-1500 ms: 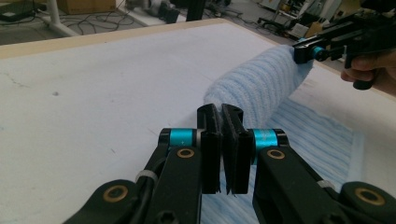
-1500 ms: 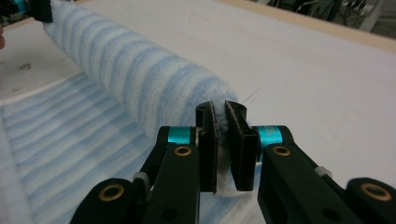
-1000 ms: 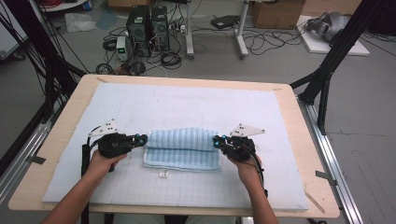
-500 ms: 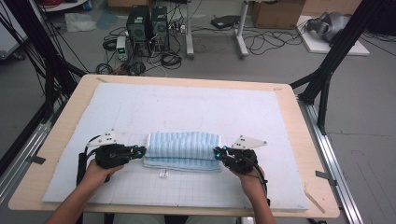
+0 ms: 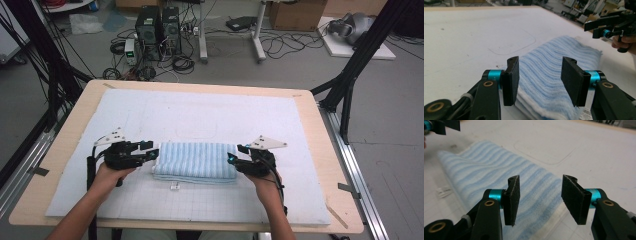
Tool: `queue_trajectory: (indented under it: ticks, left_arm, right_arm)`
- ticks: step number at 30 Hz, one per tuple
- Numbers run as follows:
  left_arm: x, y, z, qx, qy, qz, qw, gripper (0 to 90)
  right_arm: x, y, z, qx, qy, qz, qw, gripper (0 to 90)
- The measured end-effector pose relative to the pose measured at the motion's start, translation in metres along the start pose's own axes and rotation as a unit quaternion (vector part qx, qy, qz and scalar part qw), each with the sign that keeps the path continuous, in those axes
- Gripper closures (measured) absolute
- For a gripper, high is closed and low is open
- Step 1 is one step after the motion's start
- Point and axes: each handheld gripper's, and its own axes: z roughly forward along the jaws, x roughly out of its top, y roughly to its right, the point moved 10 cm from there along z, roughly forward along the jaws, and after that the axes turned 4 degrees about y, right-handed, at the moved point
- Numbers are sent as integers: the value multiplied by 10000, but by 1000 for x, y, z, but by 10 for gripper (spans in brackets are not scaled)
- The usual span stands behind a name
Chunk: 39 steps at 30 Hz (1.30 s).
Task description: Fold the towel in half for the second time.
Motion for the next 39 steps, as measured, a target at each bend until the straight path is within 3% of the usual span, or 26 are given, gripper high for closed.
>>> queue_trajectory:
  ticks: [4, 8, 14, 19, 23, 26, 29, 30, 33, 36, 39]
  left_arm:
    - [-20, 5, 16, 44, -572, 132, 9983, 525]
    - [-40, 8, 17, 63, -966, 261, 9950, 542]
    - [-46, 10, 9, 114, -1086, 472, 9929, 539]
    - [-49, 12, 3, 117, -1131, 593, 9917, 534]
    - [-49, 11, 0, 102, -1124, 535, 9922, 528]
    - [-43, 3, -2, 206, -963, 337, 9946, 472]
    - [-28, -10, -8, 416, -478, 217, 9978, 450]
    - [-24, -13, -10, 445, -366, 209, 9981, 440]
    - [-7, -24, -21, 658, 171, 194, 9975, 429]
    - [-1, -33, -28, 785, 438, 140, 9959, 397]
    - [1, -38, -33, 896, 560, 42, 9944, 302]
  right_arm:
    - [-15, -6, 20, 30, -473, -64, 9989, 462]
    - [-30, -16, 24, 172, -803, -221, 9964, 420]
    - [-45, -25, 16, 129, -1022, -649, 9926, 396]
    - [-50, -28, 8, 105, -969, -732, 9925, 397]
    - [-52, -28, 2, 166, -933, -668, 9933, 386]
    - [-48, -26, -5, 258, -785, -552, 9951, 362]
    - [-36, -20, -15, 262, -348, -365, 9984, 344]
    - [-30, -14, -19, 144, -164, -356, 9991, 334]
    - [-23, -2, -27, -148, 91, -300, 9994, 304]
    - [-25, 12, -34, -421, 107, -229, 9988, 274]
    - [-29, 22, -37, -622, 6, -222, 9978, 216]
